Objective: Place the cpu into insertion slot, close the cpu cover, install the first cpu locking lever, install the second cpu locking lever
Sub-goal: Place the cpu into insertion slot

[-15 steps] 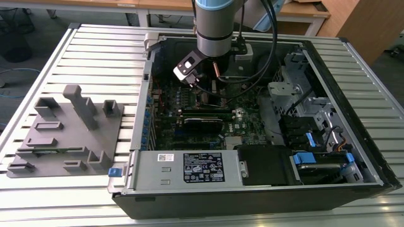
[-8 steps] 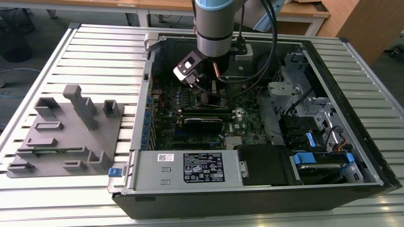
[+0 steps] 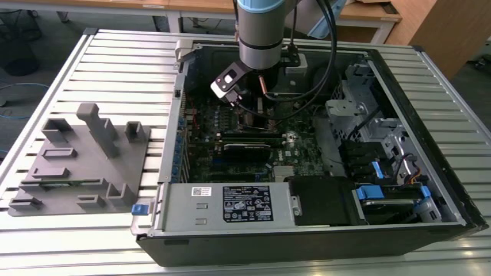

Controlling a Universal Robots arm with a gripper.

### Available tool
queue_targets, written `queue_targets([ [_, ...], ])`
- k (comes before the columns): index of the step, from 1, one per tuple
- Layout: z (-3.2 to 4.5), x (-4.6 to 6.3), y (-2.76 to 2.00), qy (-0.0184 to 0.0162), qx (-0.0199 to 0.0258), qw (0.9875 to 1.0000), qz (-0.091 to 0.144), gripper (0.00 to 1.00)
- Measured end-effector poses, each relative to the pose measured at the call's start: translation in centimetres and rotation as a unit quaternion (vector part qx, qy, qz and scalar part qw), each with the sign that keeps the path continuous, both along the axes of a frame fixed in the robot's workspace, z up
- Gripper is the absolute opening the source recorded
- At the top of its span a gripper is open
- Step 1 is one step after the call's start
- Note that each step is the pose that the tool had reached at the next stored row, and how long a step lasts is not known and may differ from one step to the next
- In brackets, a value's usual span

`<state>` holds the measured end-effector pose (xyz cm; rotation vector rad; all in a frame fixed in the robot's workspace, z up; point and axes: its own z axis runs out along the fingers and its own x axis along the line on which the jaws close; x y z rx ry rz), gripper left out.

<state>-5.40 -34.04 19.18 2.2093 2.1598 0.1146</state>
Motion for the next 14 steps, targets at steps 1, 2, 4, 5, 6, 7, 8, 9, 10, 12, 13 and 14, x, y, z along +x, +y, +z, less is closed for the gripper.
queue_targets([
  [1,-0.01,0.00,0.00,0.0000,0.0001,1.0000,0.000,0.54],
  [2,-0.01,0.00,0.00,0.0000,0.0000,1.0000,0.000,0.54],
  [4,-0.01,0.00,0.00,0.0000,0.0000,1.0000,0.000,0.54],
  [5,-0.01,0.00,0.00,0.0000,0.0000,1.0000,0.000,0.54],
  [6,-0.01,0.00,0.00,0.0000,0.0000,1.0000,0.000,0.54],
  [7,-0.01,0.00,0.00,0.0000,0.0001,1.0000,0.000,0.54],
  [8,-0.05,0.02,0.02,-0.0005,0.0007,1.0000,0.000,0.54],
  [9,-0.08,0.03,0.04,-0.0007,0.0010,1.0000,0.000,0.55],
  [10,-0.08,0.02,0.03,-0.0005,0.0008,1.0000,0.000,0.55],
  [12,-0.02,0.00,0.00,0.0000,0.0001,1.0000,0.000,0.61],
  [13,-0.02,0.00,0.00,0.0000,0.0001,1.0000,0.000,0.61],
  [14,-0.02,0.00,0.00,0.0000,0.0001,1.0000,0.000,0.61],
])
